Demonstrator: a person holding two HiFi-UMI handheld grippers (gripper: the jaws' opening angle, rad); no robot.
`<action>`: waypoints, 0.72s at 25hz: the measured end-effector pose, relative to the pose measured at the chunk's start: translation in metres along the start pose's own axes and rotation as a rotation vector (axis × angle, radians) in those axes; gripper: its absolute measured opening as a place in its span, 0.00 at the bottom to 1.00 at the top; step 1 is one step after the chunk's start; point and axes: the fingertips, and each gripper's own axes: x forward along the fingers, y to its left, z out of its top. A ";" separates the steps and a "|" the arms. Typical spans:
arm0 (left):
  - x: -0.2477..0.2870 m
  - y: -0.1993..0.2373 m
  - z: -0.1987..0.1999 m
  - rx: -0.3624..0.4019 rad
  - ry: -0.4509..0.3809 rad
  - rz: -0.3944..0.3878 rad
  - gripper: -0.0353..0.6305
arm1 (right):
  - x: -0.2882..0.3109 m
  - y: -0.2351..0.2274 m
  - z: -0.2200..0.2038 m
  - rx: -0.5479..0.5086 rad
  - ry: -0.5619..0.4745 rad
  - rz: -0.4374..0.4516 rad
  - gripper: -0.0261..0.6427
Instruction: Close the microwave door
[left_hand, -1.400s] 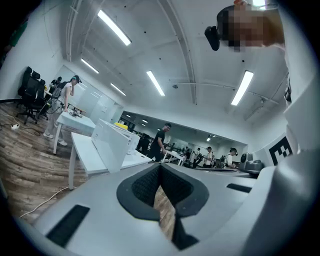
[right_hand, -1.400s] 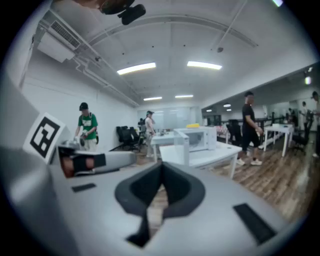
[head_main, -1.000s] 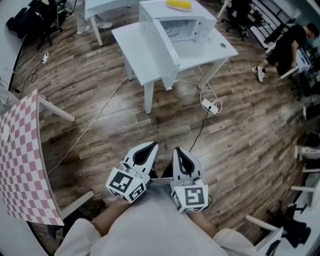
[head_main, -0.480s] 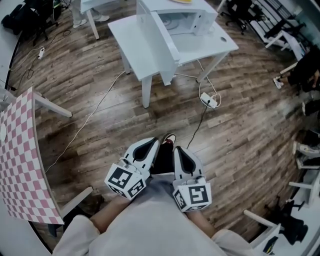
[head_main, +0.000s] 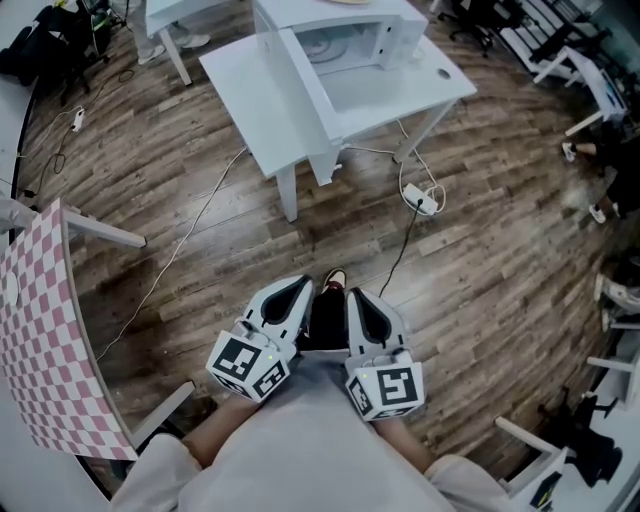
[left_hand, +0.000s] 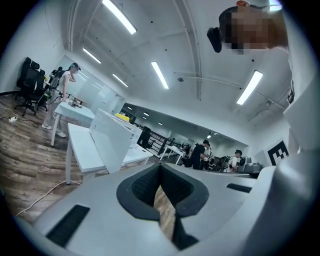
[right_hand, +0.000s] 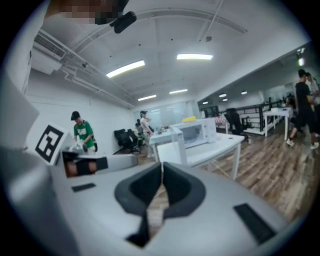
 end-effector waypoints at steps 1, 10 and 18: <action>0.007 0.001 0.001 0.002 0.005 -0.002 0.08 | 0.004 -0.006 0.002 0.003 0.001 -0.003 0.08; 0.059 0.023 0.012 -0.004 0.028 0.019 0.08 | 0.047 -0.044 0.024 0.015 0.011 0.009 0.08; 0.106 0.036 0.024 -0.009 0.034 0.041 0.08 | 0.082 -0.077 0.041 0.022 0.013 0.048 0.08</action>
